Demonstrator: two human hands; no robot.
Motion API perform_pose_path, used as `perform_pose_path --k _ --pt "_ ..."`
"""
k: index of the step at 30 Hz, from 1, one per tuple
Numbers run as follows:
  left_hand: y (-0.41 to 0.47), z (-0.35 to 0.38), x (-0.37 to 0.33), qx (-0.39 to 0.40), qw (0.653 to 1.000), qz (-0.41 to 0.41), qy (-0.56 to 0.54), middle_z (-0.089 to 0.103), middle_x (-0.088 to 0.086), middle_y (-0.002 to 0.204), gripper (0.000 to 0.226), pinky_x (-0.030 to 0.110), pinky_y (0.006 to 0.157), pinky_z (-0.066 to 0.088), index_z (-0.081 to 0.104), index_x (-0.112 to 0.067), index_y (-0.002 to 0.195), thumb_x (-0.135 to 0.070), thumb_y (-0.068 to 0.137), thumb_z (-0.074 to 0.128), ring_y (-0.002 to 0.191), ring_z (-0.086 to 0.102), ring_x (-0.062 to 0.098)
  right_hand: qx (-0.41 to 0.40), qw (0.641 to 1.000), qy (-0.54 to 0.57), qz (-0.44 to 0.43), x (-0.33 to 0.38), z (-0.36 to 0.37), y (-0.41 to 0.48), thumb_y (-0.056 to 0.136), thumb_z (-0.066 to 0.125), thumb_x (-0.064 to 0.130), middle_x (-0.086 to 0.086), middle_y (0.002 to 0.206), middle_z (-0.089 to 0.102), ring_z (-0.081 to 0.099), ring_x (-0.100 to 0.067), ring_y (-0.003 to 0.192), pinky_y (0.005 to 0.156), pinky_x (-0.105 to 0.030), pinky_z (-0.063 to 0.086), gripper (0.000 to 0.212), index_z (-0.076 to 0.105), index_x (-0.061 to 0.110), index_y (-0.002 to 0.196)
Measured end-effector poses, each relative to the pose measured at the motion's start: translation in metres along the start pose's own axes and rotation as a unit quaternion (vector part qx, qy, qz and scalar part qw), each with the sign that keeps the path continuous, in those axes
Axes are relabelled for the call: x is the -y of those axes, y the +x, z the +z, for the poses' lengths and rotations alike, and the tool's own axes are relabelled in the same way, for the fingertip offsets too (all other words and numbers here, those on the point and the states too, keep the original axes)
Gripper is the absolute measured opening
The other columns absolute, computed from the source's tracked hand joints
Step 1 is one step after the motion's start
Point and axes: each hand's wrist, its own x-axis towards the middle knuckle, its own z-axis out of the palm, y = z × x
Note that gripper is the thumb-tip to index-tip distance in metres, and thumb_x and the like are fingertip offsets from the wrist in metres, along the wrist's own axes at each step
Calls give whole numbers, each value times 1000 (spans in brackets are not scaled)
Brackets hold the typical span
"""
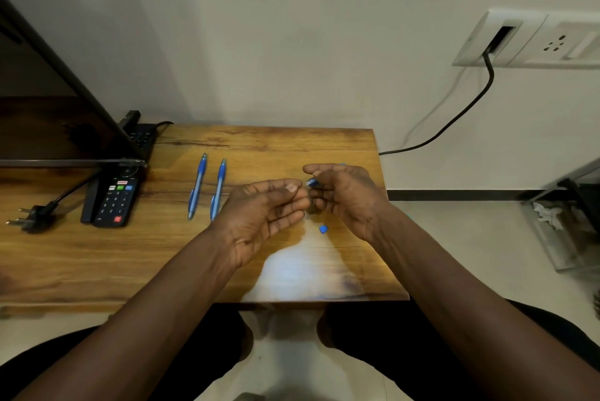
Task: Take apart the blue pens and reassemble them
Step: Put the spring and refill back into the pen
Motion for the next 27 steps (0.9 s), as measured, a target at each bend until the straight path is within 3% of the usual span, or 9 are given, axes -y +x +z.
perform_pose_path --k 7,10,14,18,24,27 --pt "-3 -1 -2 4 1000 5 -13 81 17 102 42 26 69 65 74 1 113 -12 73 77 88 81 19 24 998 55 -20 -2 0 -1 96 67 4 -14 89 75 69 -22 77 69 -31 59 33 63 14 127" --pt "-4 0 -3 1 1000 9 -19 81 17 100 34 26 68 65 75 0 110 -9 77 76 86 81 19 32 997 62 -32 -2 0 -1 94 71 5 -16 92 75 72 -23 81 78 -35 61 36 63 14 128" --pt "-4 -1 -3 -6 1000 4 -15 82 17 98 16 26 69 65 75 -1 108 -3 92 71 84 81 18 54 996 53 -38 1 0 -5 95 70 5 -17 95 75 75 -17 76 70 -29 61 34 64 9 128" --pt "-5 -3 -3 -7 1000 5 -11 81 17 98 15 26 68 65 76 -1 106 -3 92 71 84 81 18 54 996 48 -47 1 2 -7 94 71 4 -17 92 75 76 -16 74 66 -27 60 34 65 8 127" --pt "-6 -1 -6 -12 1000 3 -10 82 17 97 14 26 68 66 75 0 106 -3 93 71 82 81 18 47 995 19 -87 0 4 -6 91 75 5 -18 87 74 75 -25 79 74 -36 63 34 67 10 124" --pt "-6 -1 -7 -16 1000 -1 -12 82 17 95 16 25 66 65 75 1 108 -4 93 71 81 81 18 43 993 -7 -106 0 4 -8 90 76 4 -13 80 74 75 -22 73 72 -33 64 36 66 8 124"
